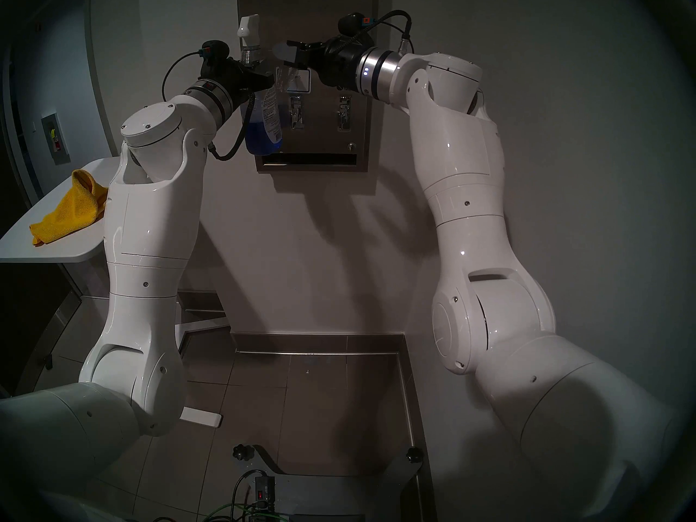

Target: Pick up the cleaner bottle and spray the cleaner onto the surface

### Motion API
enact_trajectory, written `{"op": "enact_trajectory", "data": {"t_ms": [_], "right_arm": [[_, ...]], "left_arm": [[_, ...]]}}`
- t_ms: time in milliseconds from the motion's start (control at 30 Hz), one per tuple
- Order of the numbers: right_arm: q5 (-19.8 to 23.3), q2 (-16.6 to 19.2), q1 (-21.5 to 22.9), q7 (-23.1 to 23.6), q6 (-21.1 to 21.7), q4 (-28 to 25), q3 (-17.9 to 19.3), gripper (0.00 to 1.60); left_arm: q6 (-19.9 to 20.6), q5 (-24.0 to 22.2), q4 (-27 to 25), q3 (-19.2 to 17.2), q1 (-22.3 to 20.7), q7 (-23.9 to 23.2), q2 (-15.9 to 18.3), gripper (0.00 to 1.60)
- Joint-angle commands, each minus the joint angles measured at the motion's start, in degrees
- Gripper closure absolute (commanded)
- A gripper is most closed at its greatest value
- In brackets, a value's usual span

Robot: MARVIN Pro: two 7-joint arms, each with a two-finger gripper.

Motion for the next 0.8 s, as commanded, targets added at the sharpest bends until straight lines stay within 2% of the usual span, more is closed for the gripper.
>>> {"op": "enact_trajectory", "data": {"t_ms": [0, 200, 233, 267, 767], "right_arm": [[-0.3, -1.2, 5.8, 0.9, -1.5, 1.8, -0.5, 0.0], [-0.4, -1.6, 8.1, 1.9, -2.0, 4.7, -1.4, 0.0], [-0.6, -1.4, 10.3, 2.1, -1.6, 6.5, -1.9, 0.0], [-0.5, -1.7, 8.8, 2.2, -2.2, 5.6, -1.7, 0.0], [-0.8, -2.9, 14.3, 4.5, -3.7, 13.2, -2.2, 0.0]], "left_arm": [[-1.3, -0.1, -2.6, -0.4, -3.5, 0.0, -0.3, 1.6], [-1.2, 0.1, -2.6, -0.5, -3.5, -0.2, -0.4, 1.6], [-1.1, 0.2, -2.6, -0.6, -3.5, -0.2, -0.4, 1.6], [-1.1, 0.2, -2.6, -0.6, -3.5, -0.2, -0.5, 1.6], [-0.6, 0.7, -2.6, -0.9, -3.4, -0.7, -0.8, 1.6]]}}
